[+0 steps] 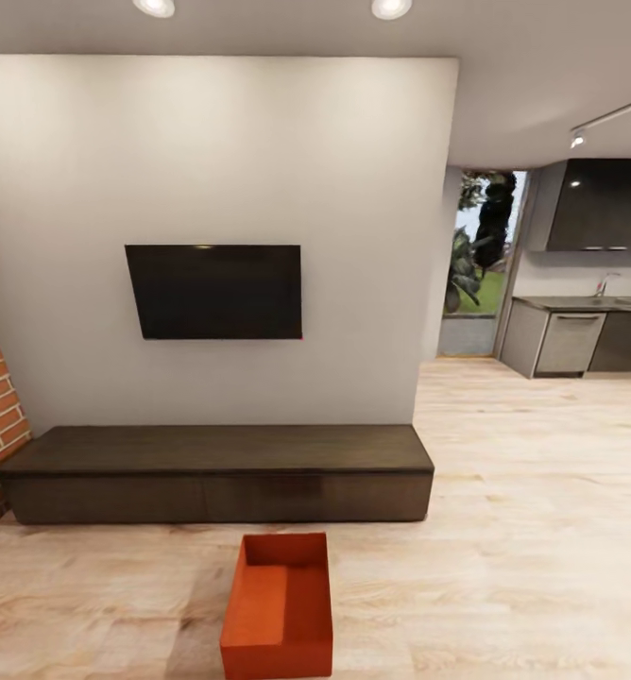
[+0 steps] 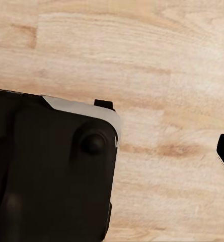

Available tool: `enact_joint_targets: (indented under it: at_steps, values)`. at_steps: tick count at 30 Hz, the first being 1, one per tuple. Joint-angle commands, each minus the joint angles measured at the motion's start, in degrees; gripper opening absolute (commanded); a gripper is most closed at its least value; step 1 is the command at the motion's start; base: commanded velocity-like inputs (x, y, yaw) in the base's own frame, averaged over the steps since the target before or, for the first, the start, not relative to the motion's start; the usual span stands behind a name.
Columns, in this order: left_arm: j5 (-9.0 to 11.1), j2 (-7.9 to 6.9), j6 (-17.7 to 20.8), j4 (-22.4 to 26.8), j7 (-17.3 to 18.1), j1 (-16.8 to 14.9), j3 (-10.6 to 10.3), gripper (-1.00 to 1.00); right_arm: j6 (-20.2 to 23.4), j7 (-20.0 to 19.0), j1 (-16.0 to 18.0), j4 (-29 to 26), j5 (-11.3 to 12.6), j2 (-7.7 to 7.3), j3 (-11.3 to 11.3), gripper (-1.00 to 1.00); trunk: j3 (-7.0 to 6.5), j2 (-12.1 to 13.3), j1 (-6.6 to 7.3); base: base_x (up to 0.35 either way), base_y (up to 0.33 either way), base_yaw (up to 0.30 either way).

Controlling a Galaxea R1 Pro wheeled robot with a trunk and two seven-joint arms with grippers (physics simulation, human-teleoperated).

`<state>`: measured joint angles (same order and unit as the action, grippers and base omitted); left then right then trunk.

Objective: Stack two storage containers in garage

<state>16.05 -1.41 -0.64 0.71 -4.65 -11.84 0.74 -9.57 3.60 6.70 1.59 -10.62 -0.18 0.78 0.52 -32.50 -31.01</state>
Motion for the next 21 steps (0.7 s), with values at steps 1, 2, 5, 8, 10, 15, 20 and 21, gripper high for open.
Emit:
enact_joint_targets:
  at_steps: [1,2,5,8,10,15,20,21]
  values:
    - [0.2,0.02,-0.1,0.0,-0.1,0.0,0.0,1.0,-0.3,0.3,0.1,0.2,-0.5,0.0,0.1,1.0,0.05,0.0,-0.05,0.321,0.0,0.0]
    - [0.2,0.02,-0.1,0.0,-0.1,0.0,0.0,1.0,-0.3,0.3,0.1,0.2,-0.6,0.0,0.1,1.0,0.05,0.0,-0.05,0.321,0.0,0.0]
    - [0.2,0.01,-0.1,0.0,-0.1,0.0,0.0,1.0,-0.3,-0.1,0.1,0.2,-0.7,0.0,0.1,1.0,0.05,0.0,-0.05,0.321,0.0,0.0]
    - [0.2,0.02,-0.1,0.0,-0.1,0.0,0.0,1.0,-0.3,0.2,0.1,0.2,-1.0,0.34,0.2,1.0,0.05,0.0,-0.05,0.321,0.0,0.0]
    - [0.2,0.04,-0.1,0.0,-0.1,0.0,0.0,1.0,-0.3,0.3,0.1,0.2,-1.0,0.5,0.2,1.0,0.05,0.0,-0.05,0.321,0.0,0.0]
    - [0.2,0.04,-0.1,0.0,-0.1,0.0,0.0,1.0,-0.3,0.3,0.1,0.2,-1.1,0.61,0.2,1.0,0.05,0.0,-0.05,0.321,0.0,0.0]
    - [0.1,0.08,-0.1,0.0,-0.1,0.0,0.0,1.0,-0.3,0.4,0.1,0.2,-1.1,0.61,0.3,1.0,0.05,0.0,-0.05,0.318,0.027,0.0]
    - [0.1,0.09,-0.1,0.0,-0.1,0.0,0.0,1.0,-0.3,0.4,0.1,0.2,-1.1,0.61,0.3,1.0,0.05,0.0,-0.05,0.293,0.13,0.0]
